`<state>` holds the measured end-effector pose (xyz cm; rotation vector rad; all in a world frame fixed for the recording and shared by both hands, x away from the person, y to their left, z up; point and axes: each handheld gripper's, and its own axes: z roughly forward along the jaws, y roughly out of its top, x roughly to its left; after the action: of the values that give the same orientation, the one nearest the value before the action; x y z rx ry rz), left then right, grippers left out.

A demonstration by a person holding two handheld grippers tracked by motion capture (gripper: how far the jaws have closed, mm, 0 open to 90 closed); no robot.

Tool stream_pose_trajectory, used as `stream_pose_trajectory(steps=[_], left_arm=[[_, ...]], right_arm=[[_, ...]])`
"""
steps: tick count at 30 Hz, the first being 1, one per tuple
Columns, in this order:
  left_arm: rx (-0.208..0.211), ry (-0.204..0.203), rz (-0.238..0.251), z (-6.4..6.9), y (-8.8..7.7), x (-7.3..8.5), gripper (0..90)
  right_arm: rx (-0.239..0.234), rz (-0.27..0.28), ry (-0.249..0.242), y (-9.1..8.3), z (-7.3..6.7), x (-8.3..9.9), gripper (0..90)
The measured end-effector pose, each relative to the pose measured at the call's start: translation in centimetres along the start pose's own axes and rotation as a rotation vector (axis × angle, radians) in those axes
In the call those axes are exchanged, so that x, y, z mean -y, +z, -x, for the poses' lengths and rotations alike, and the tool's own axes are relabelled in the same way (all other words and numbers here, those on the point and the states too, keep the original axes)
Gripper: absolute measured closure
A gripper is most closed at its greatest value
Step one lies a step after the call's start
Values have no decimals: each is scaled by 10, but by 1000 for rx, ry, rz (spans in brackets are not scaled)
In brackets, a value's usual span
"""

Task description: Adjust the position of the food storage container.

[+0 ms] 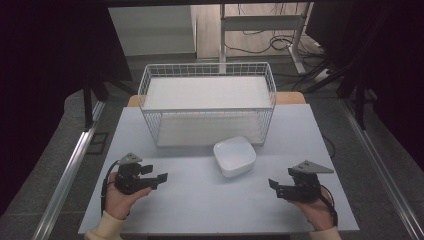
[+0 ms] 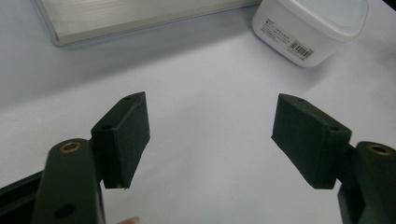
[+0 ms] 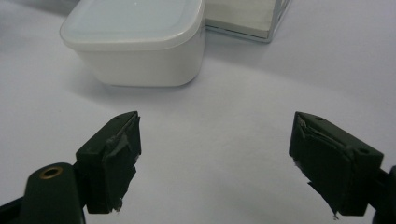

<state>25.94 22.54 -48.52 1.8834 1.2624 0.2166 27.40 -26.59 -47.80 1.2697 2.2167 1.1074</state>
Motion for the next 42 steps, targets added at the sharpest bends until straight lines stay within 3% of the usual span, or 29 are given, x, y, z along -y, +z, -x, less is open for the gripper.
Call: stream_pose_trajectory(steps=[5,26,33,42], left_arm=[[2,5,3,2,-1,0,266],[-8,2,7,-1,-3,-1,266],[4,-7,13,-3,-6,-1,266],[-2,-12,9,-3,-4,-1,266]], right_arm=[[-2,9,26,-6,1,-2,201],[-7,-30,34,-2,0,-6,248],[-3,-51,17,4,-3,-20,311],[-28,-94,30,18,9,-51,394]])
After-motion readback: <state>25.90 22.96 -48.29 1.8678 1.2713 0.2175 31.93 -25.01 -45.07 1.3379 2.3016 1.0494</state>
